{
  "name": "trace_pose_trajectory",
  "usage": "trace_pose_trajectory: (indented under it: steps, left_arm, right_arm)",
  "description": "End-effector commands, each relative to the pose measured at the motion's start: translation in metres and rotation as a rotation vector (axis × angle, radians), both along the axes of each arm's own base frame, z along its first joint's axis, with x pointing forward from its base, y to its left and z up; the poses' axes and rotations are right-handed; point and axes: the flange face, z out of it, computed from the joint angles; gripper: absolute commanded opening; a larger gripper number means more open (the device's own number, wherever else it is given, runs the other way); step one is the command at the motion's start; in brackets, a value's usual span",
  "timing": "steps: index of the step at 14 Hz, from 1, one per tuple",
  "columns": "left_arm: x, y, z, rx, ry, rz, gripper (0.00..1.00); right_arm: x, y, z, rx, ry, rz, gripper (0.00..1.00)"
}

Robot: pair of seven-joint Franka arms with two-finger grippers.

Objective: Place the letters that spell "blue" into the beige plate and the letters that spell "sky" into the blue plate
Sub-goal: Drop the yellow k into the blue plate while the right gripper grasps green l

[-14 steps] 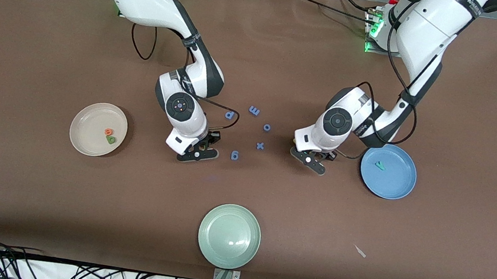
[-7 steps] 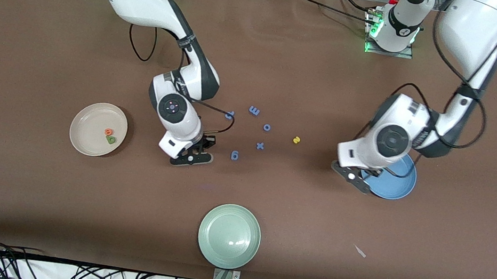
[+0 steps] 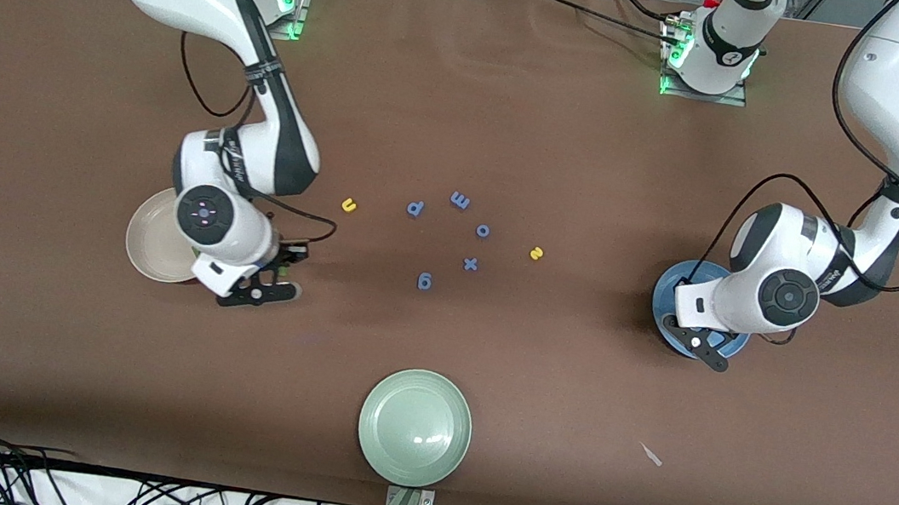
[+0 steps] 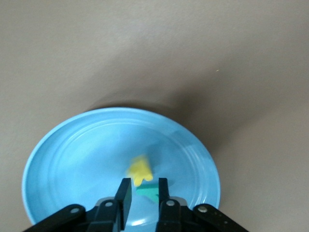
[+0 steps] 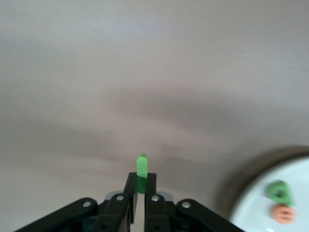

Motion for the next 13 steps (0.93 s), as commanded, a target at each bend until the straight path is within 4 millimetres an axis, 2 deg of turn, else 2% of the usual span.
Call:
trace_pose_trajectory:
  steps: [1, 2, 4, 5, 7, 8, 9, 10, 11, 13]
  left_arm:
    - [0.006, -0.007, 0.030, 0.018, -0.047, -0.046, 1.00]
    - [0.004, -0.012, 0.039, 0.021, -0.037, -0.039, 1.00]
    - [-0.002, -0.044, 0.063, 0.014, -0.057, -0.008, 1.00]
    - [-0.008, -0.061, 0.072, 0.013, -0.055, 0.036, 1.00]
    - [-0.023, -0.109, 0.083, 0.003, -0.044, 0.185, 1.00]
    - [-0.028, -0.122, 0.085, 0.013, -0.051, 0.285, 1.00]
    - [-0.032, -0.136, 0.088, 0.019, -0.059, 0.363, 1.00]
    - [-0.034, -0.142, 0.086, 0.024, -0.057, 0.418, 1.00]
    - [-0.040, -0.159, 0.086, 0.025, -0.059, 0.452, 1.00]
    - [-0.051, -0.187, 0.081, 0.046, -0.058, 0.571, 1.00]
  right_arm:
    - [-0.016, -0.044, 0.009, -0.002, 0.021, 0.024, 0.00]
    - [-0.016, -0.064, 0.009, -0.007, 0.020, 0.049, 0.00]
    - [-0.017, -0.107, 0.006, -0.021, 0.022, 0.102, 0.00]
    - [-0.020, -0.119, 0.007, -0.019, 0.013, 0.118, 0.00]
    - [-0.030, -0.135, -0.002, -0.024, 0.007, 0.105, 0.00]
    - [-0.033, -0.142, -0.006, -0.029, 0.002, 0.095, 0.00]
    - [-0.036, -0.146, -0.010, -0.032, 0.001, 0.090, 0.09]
    - [-0.036, -0.147, -0.010, -0.032, 0.002, 0.080, 0.53]
    - [-0.036, -0.146, -0.007, -0.032, 0.002, 0.066, 1.00]
    - [-0.036, -0.137, 0.001, -0.031, -0.002, 0.000, 1.00]
